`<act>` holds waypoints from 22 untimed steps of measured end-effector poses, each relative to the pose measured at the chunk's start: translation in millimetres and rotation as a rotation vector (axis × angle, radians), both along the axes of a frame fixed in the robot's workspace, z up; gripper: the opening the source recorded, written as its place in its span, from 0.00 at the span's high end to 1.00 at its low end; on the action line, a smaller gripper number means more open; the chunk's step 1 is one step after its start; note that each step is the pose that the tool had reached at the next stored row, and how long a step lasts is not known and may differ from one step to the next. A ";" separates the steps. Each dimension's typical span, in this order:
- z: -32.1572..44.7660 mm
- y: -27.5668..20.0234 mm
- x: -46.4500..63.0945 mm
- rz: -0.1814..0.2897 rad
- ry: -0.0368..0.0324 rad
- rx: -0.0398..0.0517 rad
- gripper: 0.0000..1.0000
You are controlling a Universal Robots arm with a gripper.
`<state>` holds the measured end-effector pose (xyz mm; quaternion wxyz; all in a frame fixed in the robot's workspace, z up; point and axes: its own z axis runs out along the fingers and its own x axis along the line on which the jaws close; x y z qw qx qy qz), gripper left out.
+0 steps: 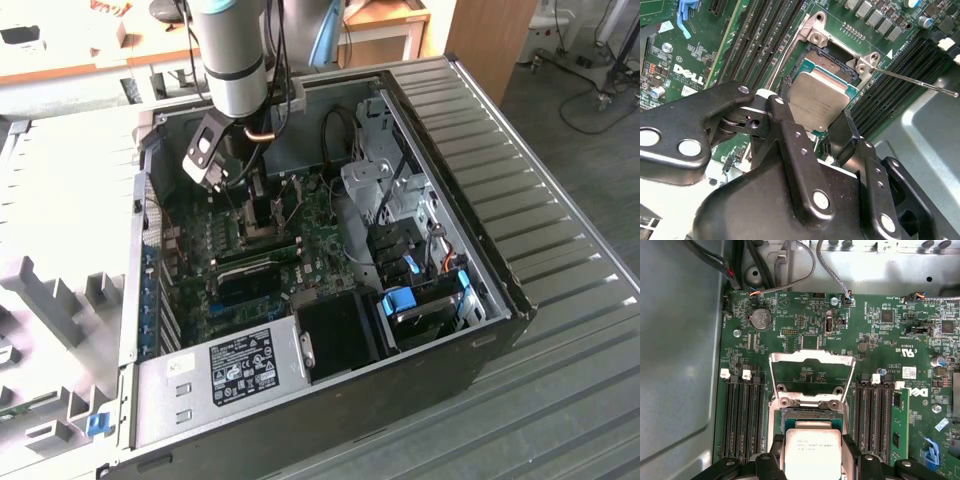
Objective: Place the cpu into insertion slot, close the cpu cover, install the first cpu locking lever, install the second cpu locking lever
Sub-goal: 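Place the cpu into insertion slot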
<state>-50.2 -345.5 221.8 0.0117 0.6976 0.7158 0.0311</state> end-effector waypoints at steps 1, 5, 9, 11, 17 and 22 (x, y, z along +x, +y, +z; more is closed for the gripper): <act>0.0 0.0 0.0 0.000 0.0001 -0.0001 0.46; -0.1 0.0 0.0 0.000 0.0000 -0.0003 0.46; -2.9 0.0 0.0 0.000 -0.0003 -0.0048 0.46; -3.8 0.0 0.0 0.000 -0.0002 -0.0088 0.46; -5.9 0.2 -0.2 0.000 -0.0003 -0.0119 0.46; -9.5 0.3 -0.4 0.000 -0.0003 -0.0136 0.46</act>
